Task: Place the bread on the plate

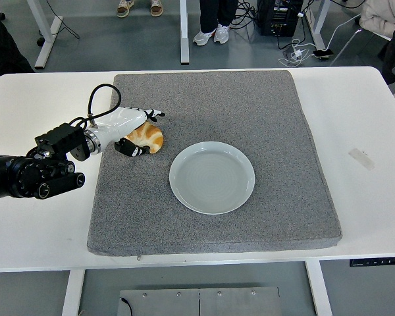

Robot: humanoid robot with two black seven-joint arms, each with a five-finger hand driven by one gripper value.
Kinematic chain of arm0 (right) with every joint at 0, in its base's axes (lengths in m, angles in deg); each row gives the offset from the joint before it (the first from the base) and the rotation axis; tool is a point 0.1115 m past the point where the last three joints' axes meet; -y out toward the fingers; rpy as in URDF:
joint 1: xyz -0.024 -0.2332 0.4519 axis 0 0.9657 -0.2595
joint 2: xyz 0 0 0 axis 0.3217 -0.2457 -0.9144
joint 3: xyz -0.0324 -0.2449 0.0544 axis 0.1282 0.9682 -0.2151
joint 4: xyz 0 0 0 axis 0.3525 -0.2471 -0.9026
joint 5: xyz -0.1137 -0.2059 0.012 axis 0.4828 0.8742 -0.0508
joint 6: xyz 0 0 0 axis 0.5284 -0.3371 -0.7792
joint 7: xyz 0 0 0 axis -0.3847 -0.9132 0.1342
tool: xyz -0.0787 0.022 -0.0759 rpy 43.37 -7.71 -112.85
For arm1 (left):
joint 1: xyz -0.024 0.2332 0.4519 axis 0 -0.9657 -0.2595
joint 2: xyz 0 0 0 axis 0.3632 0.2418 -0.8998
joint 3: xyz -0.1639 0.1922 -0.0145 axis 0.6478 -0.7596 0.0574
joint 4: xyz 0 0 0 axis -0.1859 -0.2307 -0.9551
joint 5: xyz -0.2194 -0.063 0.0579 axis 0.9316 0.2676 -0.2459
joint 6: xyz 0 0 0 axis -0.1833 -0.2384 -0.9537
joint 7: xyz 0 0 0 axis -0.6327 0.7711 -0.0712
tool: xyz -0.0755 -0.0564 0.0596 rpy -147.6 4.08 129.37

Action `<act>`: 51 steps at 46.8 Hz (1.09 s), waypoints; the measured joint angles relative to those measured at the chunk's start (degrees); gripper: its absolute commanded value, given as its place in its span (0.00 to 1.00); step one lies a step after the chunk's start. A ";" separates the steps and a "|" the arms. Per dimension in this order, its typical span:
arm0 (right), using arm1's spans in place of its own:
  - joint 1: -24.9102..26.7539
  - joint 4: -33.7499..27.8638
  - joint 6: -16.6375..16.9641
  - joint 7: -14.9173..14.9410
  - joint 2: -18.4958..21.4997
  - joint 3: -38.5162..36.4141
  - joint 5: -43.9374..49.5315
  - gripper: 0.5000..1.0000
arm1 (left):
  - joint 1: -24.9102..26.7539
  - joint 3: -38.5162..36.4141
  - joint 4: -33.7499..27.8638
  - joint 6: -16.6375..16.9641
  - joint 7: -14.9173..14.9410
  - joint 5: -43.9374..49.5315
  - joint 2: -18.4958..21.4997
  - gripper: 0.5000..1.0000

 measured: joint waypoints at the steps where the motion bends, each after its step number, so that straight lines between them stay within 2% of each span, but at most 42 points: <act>1: 0.00 0.00 0.00 0.00 0.00 0.00 0.00 1.00 | -0.02 -0.01 0.00 0.00 -0.05 -0.02 -0.01 0.14; 6: 0.00 0.00 0.00 0.00 0.00 0.00 0.00 1.00 | -0.04 -0.07 0.00 0.00 -0.09 -0.04 -0.01 0.00; 28: 0.00 0.00 -0.01 0.00 0.00 -0.01 0.00 1.00 | 1.50 0.58 -0.01 -0.09 -0.66 0.09 0.95 0.00; 51: 0.00 0.00 -0.02 0.01 0.00 0.00 0.00 1.00 | 8.65 5.19 -1.90 0.10 -9.49 0.24 8.20 0.00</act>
